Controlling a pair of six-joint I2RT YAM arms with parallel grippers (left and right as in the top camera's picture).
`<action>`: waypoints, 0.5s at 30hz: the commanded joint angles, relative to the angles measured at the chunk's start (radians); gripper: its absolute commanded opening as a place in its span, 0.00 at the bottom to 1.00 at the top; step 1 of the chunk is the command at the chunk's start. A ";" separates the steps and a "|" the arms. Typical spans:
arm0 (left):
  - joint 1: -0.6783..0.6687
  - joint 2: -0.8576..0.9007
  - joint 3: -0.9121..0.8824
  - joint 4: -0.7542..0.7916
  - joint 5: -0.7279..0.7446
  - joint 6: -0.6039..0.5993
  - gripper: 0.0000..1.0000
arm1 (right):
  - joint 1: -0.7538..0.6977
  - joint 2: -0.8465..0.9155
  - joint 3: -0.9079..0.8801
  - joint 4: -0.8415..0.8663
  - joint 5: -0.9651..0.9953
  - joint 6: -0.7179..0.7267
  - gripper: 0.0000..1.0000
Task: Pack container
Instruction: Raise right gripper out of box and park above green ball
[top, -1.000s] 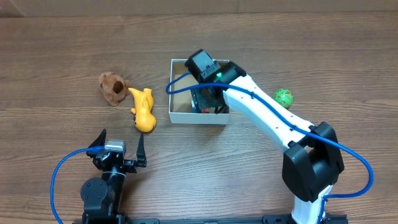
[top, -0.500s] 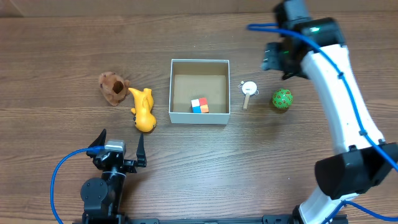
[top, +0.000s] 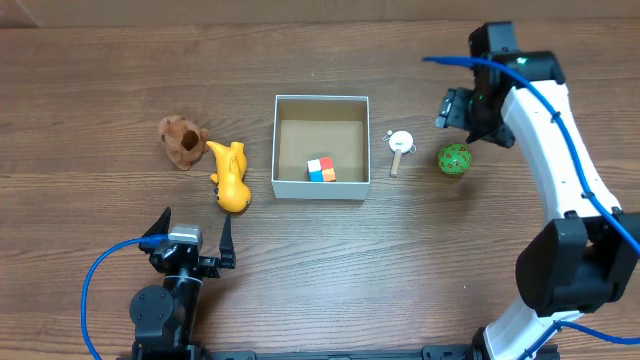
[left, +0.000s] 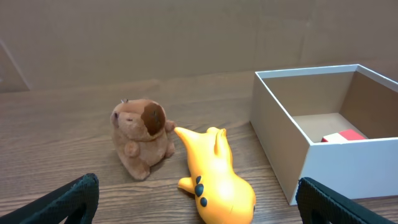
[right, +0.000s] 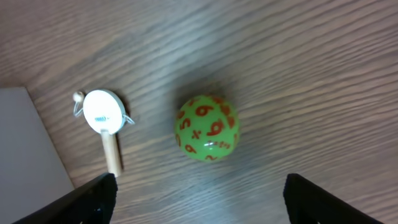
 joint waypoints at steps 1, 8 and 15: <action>-0.006 0.002 -0.005 0.002 0.000 0.011 1.00 | 0.012 -0.007 -0.047 0.023 -0.006 0.001 0.99; -0.007 0.002 -0.005 0.002 0.000 0.011 1.00 | 0.012 -0.007 -0.047 0.023 -0.006 0.001 1.00; -0.006 0.002 -0.005 0.002 0.000 0.012 1.00 | 0.012 -0.007 -0.047 0.023 -0.006 0.001 1.00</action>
